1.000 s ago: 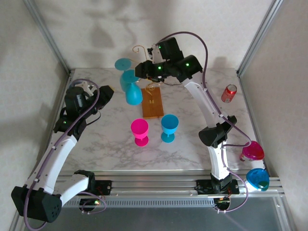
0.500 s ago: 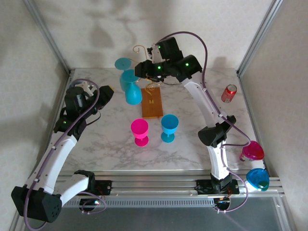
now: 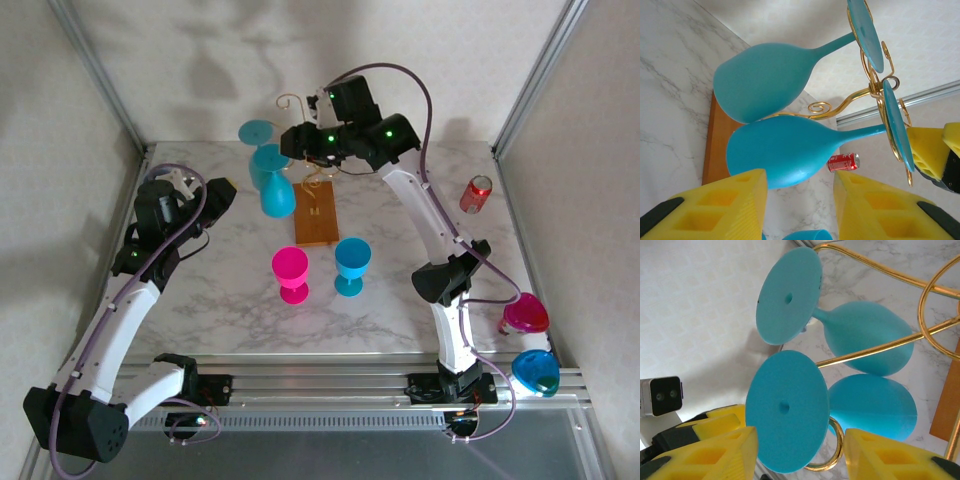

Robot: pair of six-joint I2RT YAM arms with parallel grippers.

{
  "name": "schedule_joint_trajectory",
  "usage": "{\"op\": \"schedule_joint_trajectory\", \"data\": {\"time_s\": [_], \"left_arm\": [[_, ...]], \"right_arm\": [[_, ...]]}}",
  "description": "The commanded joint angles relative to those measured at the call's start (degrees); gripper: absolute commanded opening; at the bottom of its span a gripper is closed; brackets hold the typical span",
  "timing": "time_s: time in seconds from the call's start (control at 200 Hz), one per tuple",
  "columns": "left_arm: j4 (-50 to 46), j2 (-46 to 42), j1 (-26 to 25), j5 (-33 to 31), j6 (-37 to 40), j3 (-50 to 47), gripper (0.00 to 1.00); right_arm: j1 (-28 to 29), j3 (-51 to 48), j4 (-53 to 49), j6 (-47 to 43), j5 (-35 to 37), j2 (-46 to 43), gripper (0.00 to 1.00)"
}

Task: Take the wine glass off the wine glass rack

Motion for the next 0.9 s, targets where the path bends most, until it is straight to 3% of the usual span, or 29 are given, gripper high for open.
{"op": "schedule_joint_trajectory", "data": {"time_s": [0.0, 0.891], "left_arm": [[-0.4, -0.6, 0.7, 0.3, 0.9, 0.4, 0.39], [-1.0, -1.5, 0.7, -0.5, 0.9, -0.4, 0.39]], "right_arm": [[-0.4, 0.7, 1.7, -0.6, 1.1, -0.1, 0.49], [0.5, 0.8, 3.9, 0.6, -3.1, 2.3, 0.49]]}}
